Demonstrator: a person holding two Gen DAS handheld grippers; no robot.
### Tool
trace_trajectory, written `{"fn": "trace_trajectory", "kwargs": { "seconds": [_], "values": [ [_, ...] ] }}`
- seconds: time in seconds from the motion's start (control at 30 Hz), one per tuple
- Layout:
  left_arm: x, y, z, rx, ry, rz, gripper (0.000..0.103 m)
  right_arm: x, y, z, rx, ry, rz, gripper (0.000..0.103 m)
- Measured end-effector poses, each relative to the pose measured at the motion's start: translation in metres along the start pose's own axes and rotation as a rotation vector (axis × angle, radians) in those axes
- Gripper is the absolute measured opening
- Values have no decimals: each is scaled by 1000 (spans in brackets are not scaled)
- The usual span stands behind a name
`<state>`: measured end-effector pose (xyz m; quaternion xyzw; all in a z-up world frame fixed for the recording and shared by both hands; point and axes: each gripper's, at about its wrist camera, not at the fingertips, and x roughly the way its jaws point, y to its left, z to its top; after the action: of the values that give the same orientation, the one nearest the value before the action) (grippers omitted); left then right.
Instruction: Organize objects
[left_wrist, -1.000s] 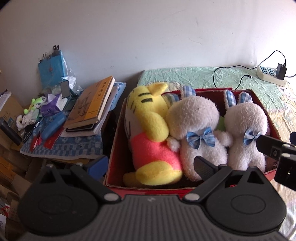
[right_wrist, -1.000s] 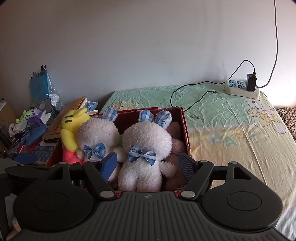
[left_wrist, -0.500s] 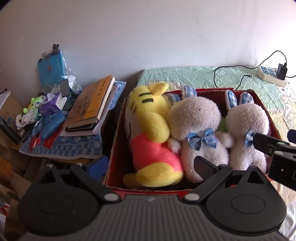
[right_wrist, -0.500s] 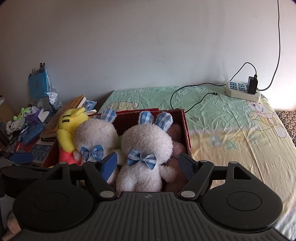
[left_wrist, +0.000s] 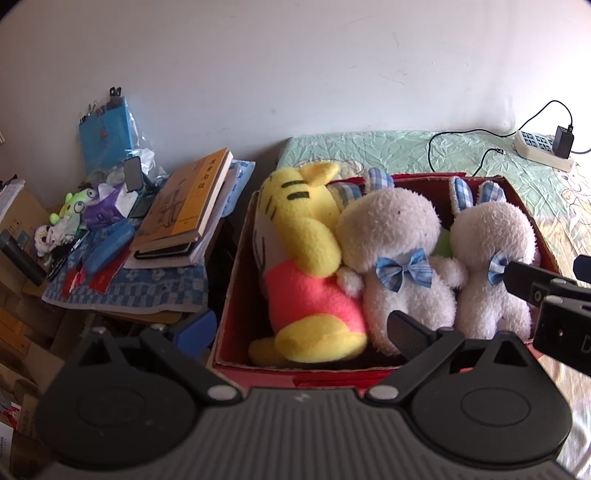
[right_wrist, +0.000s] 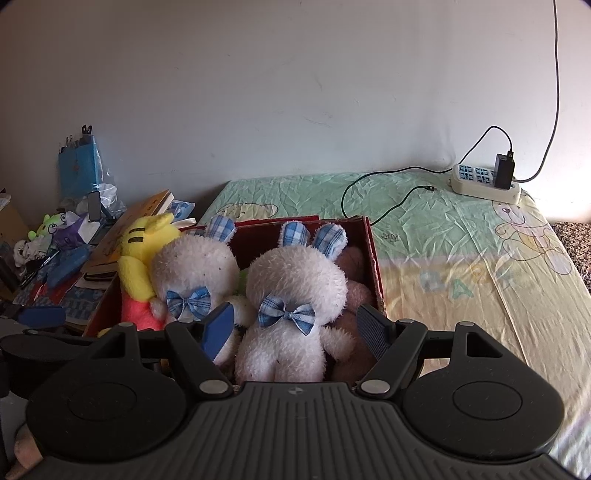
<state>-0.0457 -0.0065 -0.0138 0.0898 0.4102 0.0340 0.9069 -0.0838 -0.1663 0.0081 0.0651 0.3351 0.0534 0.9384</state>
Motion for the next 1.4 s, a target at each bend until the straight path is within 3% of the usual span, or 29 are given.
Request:
{"fn": "trace_trajectory", "kwargs": {
  "seconds": [0.53, 1.4],
  "values": [
    [-15, 1, 8, 9, -33, 31, 100, -5, 1, 4, -25, -26, -52, 76],
    [-6, -9, -2, 29, 23, -2, 101, -8, -10, -7, 11, 0, -73, 76]
  ]
}}
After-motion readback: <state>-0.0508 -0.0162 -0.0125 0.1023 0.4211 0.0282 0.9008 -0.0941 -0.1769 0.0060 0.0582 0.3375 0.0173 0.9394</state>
